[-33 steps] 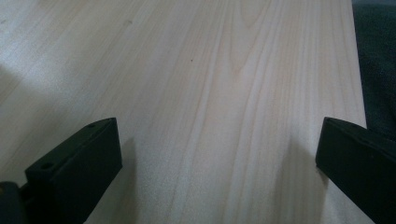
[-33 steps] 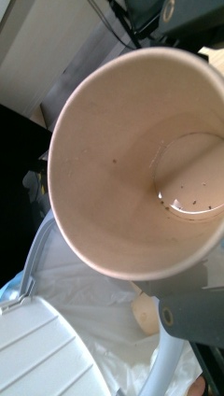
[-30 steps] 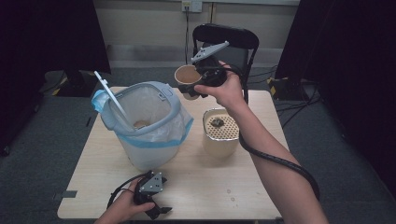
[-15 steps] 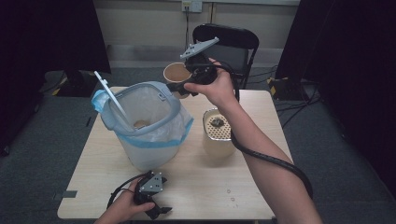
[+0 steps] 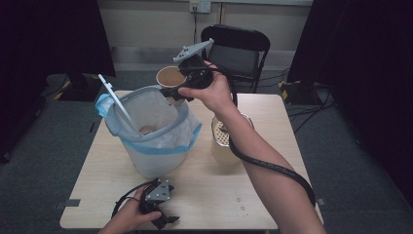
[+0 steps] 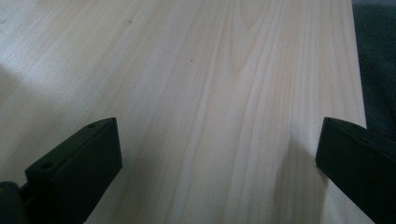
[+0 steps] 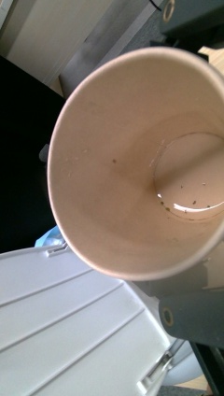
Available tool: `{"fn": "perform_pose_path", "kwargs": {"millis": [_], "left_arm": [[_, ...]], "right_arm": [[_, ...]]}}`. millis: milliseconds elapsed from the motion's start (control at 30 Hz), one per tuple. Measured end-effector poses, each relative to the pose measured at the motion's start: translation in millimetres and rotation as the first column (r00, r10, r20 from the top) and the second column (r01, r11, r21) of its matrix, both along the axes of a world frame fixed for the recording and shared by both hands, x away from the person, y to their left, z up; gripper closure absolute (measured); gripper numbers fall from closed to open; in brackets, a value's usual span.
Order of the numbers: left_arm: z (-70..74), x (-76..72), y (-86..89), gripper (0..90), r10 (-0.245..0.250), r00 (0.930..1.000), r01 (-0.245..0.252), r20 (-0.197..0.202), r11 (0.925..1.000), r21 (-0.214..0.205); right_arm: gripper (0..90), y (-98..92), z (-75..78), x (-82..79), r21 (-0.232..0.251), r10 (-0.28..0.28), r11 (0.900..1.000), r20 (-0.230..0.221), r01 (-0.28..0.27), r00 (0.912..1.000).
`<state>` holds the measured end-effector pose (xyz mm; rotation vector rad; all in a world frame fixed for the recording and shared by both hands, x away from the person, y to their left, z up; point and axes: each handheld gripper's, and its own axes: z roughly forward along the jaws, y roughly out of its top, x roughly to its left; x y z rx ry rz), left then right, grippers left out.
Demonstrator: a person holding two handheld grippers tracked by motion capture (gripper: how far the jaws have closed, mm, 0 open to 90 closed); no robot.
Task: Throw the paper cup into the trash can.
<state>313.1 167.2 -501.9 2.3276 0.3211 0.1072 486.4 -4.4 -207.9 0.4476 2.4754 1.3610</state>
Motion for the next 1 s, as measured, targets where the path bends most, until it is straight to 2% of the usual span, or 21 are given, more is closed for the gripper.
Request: {"fn": "perform_pose_path", "kwargs": {"millis": [500, 1000], "left_arm": [[-0.2, -0.1, 0.0, 0.0, 0.001, 1.0000, -0.001, -0.002, 1.0000, 0.000], [0.1, -0.1, 0.1, 0.0, 0.001, 1.0000, -0.001, 0.000, 1.0000, 0.003]], "right_arm": [[27.0, 29.1, -14.7, -3.8, 0.011, 0.052, 0.9986, -0.034, -0.052, 0.9981], [26.7, 45.4, -26.2, -3.9, 0.017, 0.080, 0.9967, -0.055, -0.079, 0.9953]]}}
